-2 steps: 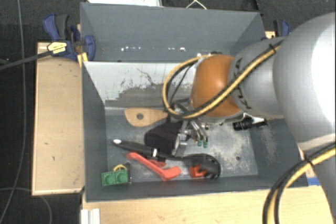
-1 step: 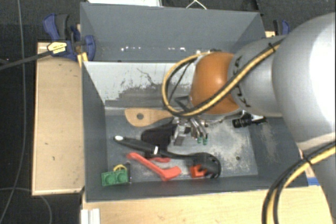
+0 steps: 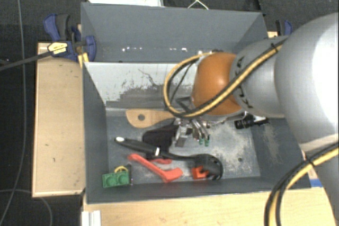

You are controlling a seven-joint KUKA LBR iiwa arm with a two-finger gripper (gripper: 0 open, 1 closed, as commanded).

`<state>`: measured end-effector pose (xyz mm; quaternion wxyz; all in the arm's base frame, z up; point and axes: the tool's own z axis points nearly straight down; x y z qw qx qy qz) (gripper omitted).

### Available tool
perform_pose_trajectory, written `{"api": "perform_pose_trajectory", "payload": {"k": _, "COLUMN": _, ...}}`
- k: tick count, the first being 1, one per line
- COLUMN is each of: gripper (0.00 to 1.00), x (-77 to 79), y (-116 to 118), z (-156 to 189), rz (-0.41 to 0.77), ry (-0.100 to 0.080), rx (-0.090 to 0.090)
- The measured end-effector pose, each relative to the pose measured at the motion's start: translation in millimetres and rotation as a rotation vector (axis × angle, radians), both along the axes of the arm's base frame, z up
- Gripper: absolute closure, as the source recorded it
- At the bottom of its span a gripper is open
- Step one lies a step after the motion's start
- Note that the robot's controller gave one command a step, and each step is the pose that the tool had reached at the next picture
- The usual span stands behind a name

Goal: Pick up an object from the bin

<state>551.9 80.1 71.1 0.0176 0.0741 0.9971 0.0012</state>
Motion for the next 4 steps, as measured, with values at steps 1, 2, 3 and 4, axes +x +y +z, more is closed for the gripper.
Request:
{"api": "perform_pose_trajectory", "payload": {"k": 1, "gripper": 1.0, "x": 31.1, "y": 34, "z": 0, "rz": 0.094, "ry": 0.008, "rx": -0.004}}
{"api": "perform_pose_trajectory", "payload": {"k": 2, "gripper": 1.0, "x": 25.6, "y": 29, "z": 2, "rz": 0.076, "ry": 0.001, "rx": -0.001}}
{"api": "perform_pose_trajectory", "payload": {"k": 3, "gripper": 1.0, "x": 17.2, "y": 25, "z": 2, "rz": 0.106, "ry": -0.001, "rx": -0.004}}
{"api": "perform_pose_trajectory", "payload": {"k": 4, "gripper": 1.0, "x": 20.5, "y": 39, "z": 1, "rz": 0.294, "ry": -0.007, "rx": -0.01}}
